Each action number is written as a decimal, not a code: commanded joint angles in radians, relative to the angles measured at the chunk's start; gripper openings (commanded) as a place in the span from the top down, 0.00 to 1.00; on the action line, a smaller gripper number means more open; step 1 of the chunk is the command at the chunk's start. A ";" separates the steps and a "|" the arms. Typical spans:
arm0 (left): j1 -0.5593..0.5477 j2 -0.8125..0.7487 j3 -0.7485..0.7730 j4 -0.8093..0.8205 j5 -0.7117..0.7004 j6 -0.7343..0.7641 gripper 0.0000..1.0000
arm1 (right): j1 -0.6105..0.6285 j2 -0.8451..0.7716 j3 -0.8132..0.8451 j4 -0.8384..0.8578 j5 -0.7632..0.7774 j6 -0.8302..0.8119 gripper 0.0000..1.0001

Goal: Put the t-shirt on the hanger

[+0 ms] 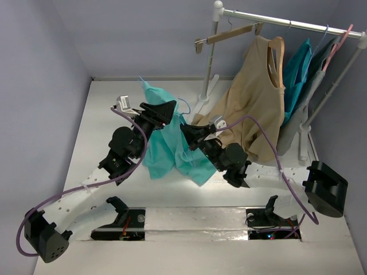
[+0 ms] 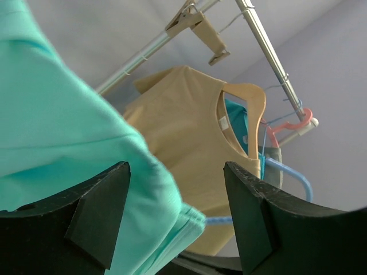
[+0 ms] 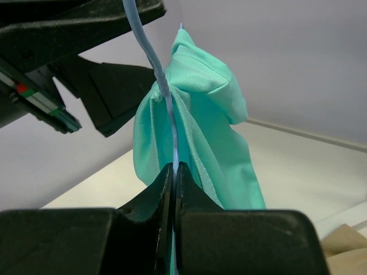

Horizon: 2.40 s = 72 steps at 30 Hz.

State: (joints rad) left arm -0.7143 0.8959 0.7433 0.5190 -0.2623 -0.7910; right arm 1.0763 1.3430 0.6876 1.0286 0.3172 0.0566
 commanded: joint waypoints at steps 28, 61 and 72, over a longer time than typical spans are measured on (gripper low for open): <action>-0.005 0.052 -0.042 0.142 0.071 -0.024 1.00 | 0.031 0.044 0.082 -0.013 -0.036 -0.005 1.00; 0.065 -0.086 -0.001 0.064 0.159 -0.050 1.00 | -0.092 -0.253 -0.132 -0.633 -0.056 0.095 0.41; 0.075 -0.104 -0.010 0.067 0.156 -0.054 1.00 | -0.101 -0.114 -0.062 -0.613 -0.133 0.121 0.76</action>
State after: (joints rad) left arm -0.6479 0.8227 0.6960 0.5129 -0.1143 -0.8413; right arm 0.9817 1.2285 0.5865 0.3923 0.2279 0.1562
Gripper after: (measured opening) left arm 0.036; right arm 0.359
